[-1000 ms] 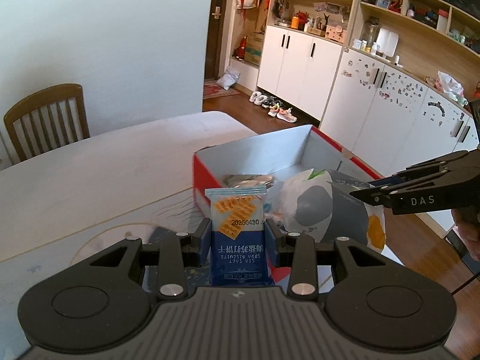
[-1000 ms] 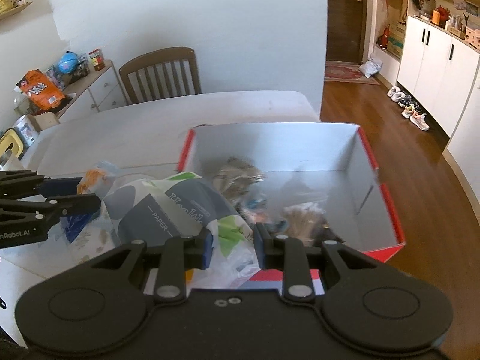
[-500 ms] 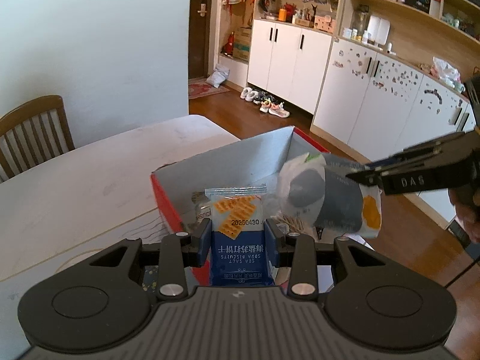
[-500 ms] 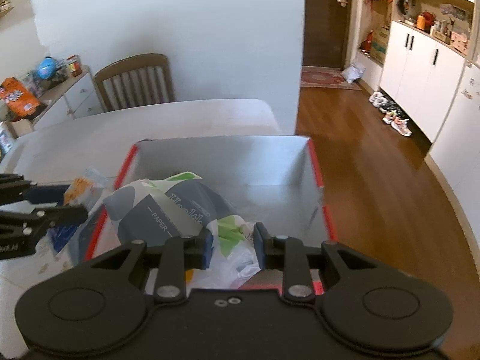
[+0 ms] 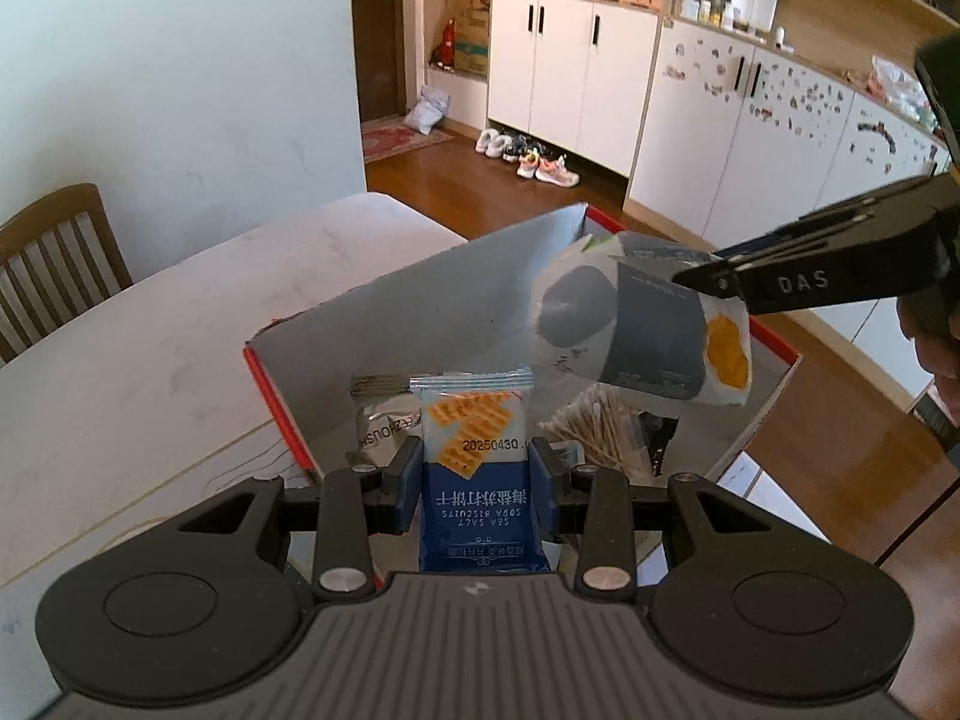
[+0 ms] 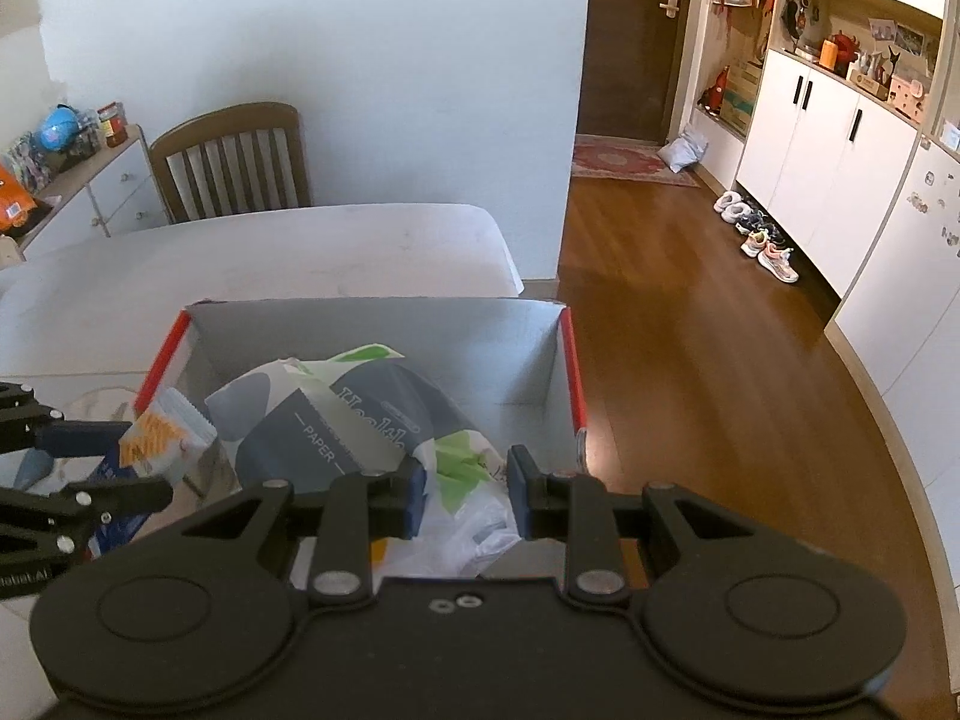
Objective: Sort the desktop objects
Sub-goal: 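Lower the blue packet and white bag into the box and open both tools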
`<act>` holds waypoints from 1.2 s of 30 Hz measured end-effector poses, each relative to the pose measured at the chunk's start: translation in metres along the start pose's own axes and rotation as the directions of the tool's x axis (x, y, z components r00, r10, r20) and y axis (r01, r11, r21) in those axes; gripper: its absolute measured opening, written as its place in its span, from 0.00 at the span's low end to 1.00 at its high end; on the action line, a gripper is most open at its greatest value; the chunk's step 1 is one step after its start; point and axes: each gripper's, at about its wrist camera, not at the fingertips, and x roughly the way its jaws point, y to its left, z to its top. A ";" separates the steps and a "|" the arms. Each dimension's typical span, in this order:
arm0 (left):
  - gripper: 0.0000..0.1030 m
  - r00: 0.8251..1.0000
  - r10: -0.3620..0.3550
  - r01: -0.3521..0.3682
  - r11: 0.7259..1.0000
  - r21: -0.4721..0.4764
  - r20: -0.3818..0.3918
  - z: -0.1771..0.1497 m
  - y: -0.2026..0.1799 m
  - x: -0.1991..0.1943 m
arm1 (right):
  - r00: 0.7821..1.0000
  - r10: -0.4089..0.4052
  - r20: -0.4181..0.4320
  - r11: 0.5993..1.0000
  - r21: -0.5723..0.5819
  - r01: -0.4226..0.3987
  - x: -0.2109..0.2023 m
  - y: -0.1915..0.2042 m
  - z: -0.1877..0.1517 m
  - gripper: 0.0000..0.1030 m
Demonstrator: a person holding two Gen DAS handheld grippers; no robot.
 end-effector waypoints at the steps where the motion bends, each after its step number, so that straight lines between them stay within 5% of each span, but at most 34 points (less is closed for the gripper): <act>1: 0.35 1.000 0.001 -0.001 1.000 0.007 -0.008 0.002 -0.001 0.004 | 1.000 -0.005 -0.010 1.000 -0.003 0.005 0.005 0.000 0.000 0.26; 11: 0.35 0.994 -0.001 0.006 0.999 0.040 -0.114 0.005 -0.004 0.042 | 0.997 -0.061 -0.052 0.997 -0.047 0.059 0.040 0.003 0.005 0.26; 36: 0.35 0.975 -0.026 0.047 0.995 0.092 -0.220 0.007 -0.017 0.073 | 0.988 -0.113 -0.107 0.986 -0.131 0.099 0.084 0.018 -0.004 0.26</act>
